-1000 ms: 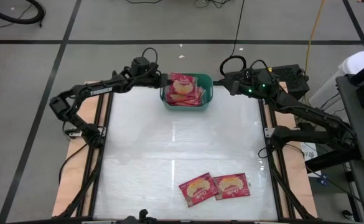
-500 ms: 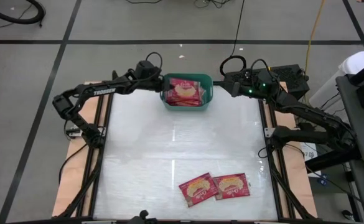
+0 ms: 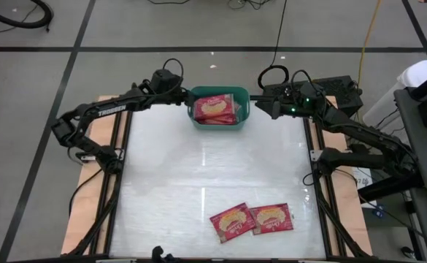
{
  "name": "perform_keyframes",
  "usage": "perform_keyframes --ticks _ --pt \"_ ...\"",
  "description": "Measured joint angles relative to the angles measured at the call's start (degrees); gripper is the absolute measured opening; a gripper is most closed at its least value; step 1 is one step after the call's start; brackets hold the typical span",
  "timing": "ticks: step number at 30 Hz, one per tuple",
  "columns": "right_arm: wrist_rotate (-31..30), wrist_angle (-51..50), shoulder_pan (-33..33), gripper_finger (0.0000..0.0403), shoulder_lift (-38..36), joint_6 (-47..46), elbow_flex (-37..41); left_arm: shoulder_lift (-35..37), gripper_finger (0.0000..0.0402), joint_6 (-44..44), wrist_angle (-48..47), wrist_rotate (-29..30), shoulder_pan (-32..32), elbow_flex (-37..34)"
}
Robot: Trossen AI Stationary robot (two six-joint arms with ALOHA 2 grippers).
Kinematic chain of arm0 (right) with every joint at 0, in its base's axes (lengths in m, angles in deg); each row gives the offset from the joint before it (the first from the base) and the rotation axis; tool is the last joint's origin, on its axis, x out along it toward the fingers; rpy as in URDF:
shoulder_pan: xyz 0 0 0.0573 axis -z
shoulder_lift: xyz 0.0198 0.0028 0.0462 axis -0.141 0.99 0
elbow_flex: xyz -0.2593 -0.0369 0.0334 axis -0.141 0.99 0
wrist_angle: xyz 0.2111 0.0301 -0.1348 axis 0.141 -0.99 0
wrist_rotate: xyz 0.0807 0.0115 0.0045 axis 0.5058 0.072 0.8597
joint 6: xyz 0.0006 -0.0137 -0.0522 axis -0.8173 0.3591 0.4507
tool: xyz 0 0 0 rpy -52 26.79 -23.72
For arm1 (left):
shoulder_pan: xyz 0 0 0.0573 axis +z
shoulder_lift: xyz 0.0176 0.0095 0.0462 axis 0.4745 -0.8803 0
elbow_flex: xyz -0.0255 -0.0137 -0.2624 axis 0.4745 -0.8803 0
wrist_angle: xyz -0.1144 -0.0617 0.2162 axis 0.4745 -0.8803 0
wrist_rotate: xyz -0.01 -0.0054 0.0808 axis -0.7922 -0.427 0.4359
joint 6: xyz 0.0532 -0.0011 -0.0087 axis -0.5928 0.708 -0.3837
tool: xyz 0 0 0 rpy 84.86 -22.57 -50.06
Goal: Sort popcorn bags into baskets
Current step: Put the red popcorn pack into the green bin
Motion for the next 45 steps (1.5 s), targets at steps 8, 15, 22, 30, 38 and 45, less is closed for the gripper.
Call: perform_keyframes --ticks 8,15,22,30,38,45 --pt "2.0 -0.6 0.1 0.0155 0.0 3.5 0.0 3.8 0.0201 4.6 -4.9 0.9 -1.6 0.0" --pt "7.8 -2.7 0.1 0.0155 0.0 3.5 0.0 7.4 0.0165 7.4 -10.5 -0.3 -8.0 0.0" --pt "10.5 -8.6 -0.2 0.0155 0.0 3.6 0.0 8.2 0.0142 7.0 -14.6 -0.6 -17.3 0.0" --pt "10.5 -19.1 -3.8 0.0155 -0.1 -0.2 0.0 8.2 0.0139 6.8 -17.7 0.5 -27.5 0.0" --pt "10.0 -20.8 -11.2 0.0155 -0.1 -10.2 0.0 8.2 0.0152 7.6 -23.9 4.1 -36.4 0.0" --pt "6.4 -20.9 -24.3 0.0155 -0.1 -22.2 0.0 8.0 0.0172 9.9 -27.4 10.3 -46.2 0.0"
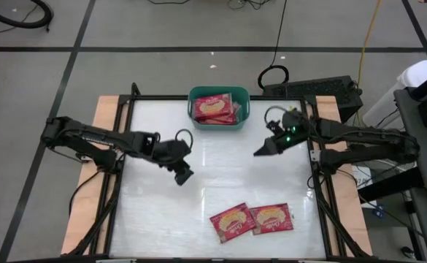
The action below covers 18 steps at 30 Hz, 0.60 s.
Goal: Sort popcorn bags into baskets
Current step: Put the red popcorn pack into the green bin
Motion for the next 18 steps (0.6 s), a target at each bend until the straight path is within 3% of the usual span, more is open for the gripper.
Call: perform_keyframes --ticks 6,9,18 --pt "-10.2 -0.1 -14.0 0.0155 1.1 -8.3 0.0 -1.2 0.0175 5.9 -0.1 4.8 -6.9 0.0" --pt "-12.5 -0.2 -19.6 0.0155 3.6 -9.8 0.0 -1.8 0.0168 9.7 -0.4 6.4 -10.4 -0.1" --pt "-9.4 2.7 -29.6 0.0155 17.8 -9.0 0.0 -3.4 0.0152 17.9 6.5 13.1 -19.0 0.1"
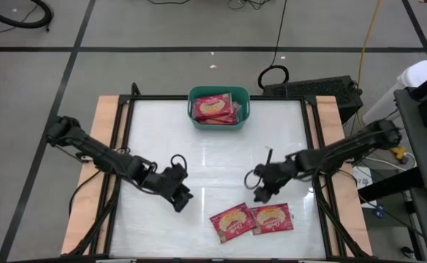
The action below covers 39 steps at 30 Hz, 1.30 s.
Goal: Sort popcorn bags into baskets
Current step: Put the red popcorn pack into the green bin
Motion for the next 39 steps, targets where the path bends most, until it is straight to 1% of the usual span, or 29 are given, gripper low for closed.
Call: perform_keyframes --ticks 2,5,7,10,12,15,22,24,27,31,35,39 --pt "1.4 2.6 -1.0 0.0156 3.1 1.0 0.0 -0.2 0.0152 1.0 -0.7 1.7 -1.4 -0.2" --pt "2.0 6.2 -1.7 0.0166 7.2 1.5 0.0 -0.9 0.0152 2.9 1.0 3.0 -2.2 -0.1" --pt "1.9 8.5 -1.7 0.0179 9.5 1.4 0.0 -1.1 0.0152 3.7 0.9 3.3 -2.9 -0.2" --pt "1.4 9.7 -1.3 0.0203 12.3 1.2 0.0 -1.7 0.0152 4.7 3.4 3.6 -3.2 -0.1" --pt "1.4 9.9 -1.1 0.0218 14.2 1.4 0.0 -1.9 0.0152 5.0 3.1 3.8 -3.7 -0.2" --pt "2.5 11.2 -0.8 0.0234 16.9 2.2 0.0 -2.5 0.0152 5.2 3.9 4.7 -3.9 -0.1" --pt "3.1 16.0 -0.7 0.0235 22.1 2.7 0.0 -2.7 0.0152 6.0 3.6 5.1 -4.3 -0.1" --pt "4.4 18.2 -0.7 0.023 23.4 3.2 0.0 -2.7 0.0152 5.8 3.5 5.6 -4.3 -0.1" --pt "6.4 21.0 -0.6 0.0212 25.2 3.0 -0.1 -2.7 0.0152 5.0 3.5 5.7 -4.2 -0.1" --pt "5.9 21.4 -0.5 0.017 25.6 3.2 -0.1 -2.7 0.0152 4.2 3.5 6.3 -4.2 -0.1" --pt "5.7 21.5 -0.4 0.0107 25.7 3.2 0.0 -2.7 0.0152 4.0 3.4 7.9 -4.2 -0.1" --pt "5.5 24.5 0.0 0.003 25.8 2.8 0.0 -2.7 0.0152 3.1 3.4 9.3 -4.1 -0.1"
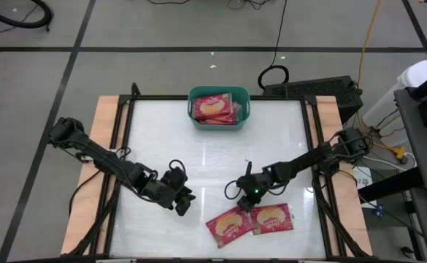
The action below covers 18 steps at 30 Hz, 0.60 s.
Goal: Sort popcorn bags into baskets
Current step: Put the red popcorn pack into the green bin
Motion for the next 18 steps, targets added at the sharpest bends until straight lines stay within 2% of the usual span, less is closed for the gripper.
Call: perform_keyframes --ticks 2,8,12,18 --pt "-0.1 2.2 0.4 0.0009 0.0 0.3 0.0 0.0 0.0152 -0.2 0.0 1.0 0.1 0.0" --pt "0.0 10.7 1.9 0.0002 -0.1 -0.2 0.0 0.0 0.0152 -0.3 1.1 1.8 1.4 0.0" --pt "-0.1 15.9 3.0 0.0001 -0.9 -0.2 0.0 0.0 0.0158 -6.2 6.2 2.8 2.7 0.0" --pt "0.1 15.6 5.2 0.0 -3.1 1.8 0.0 -1.4 0.0227 -8.1 9.6 1.9 7.1 0.1"
